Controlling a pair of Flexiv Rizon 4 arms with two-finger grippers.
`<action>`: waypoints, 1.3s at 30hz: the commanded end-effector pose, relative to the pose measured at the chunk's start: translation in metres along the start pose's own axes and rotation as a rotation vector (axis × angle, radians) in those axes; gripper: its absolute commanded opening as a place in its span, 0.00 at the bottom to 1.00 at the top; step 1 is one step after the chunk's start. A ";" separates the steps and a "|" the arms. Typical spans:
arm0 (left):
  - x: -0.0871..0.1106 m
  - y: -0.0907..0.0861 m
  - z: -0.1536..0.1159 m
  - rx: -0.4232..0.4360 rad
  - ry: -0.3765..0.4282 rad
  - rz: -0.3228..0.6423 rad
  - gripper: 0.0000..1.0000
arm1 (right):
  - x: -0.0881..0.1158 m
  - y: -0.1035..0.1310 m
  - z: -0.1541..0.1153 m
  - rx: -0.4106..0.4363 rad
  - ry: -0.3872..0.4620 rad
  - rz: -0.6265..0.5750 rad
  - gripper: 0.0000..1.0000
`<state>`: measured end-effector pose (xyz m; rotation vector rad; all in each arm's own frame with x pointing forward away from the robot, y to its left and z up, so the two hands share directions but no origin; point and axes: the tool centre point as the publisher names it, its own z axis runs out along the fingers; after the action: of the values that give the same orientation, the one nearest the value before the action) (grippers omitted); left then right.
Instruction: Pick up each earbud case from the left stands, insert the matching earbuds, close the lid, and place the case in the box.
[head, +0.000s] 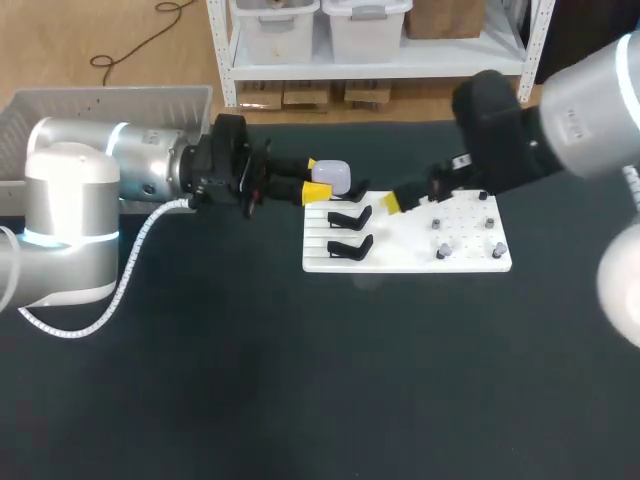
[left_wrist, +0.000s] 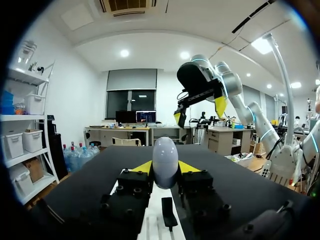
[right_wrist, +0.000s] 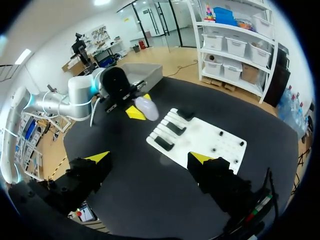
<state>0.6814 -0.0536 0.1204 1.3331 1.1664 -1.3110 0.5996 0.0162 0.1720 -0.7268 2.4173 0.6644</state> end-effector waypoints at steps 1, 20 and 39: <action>0.001 -0.001 0.000 -0.003 -0.002 0.002 0.00 | -0.012 0.006 0.019 -0.015 0.031 0.000 1.00; 0.001 -0.001 0.000 -0.003 -0.002 0.002 0.00 | -0.036 -0.004 0.069 -0.013 0.086 0.007 1.00; 0.001 -0.001 0.000 -0.003 -0.002 0.002 0.00 | -0.045 -0.015 0.083 0.002 0.097 0.039 1.00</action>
<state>0.6813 -0.0537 0.1204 1.3331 1.1669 -1.3109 0.6654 0.0674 0.1342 -0.7275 2.5214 0.6539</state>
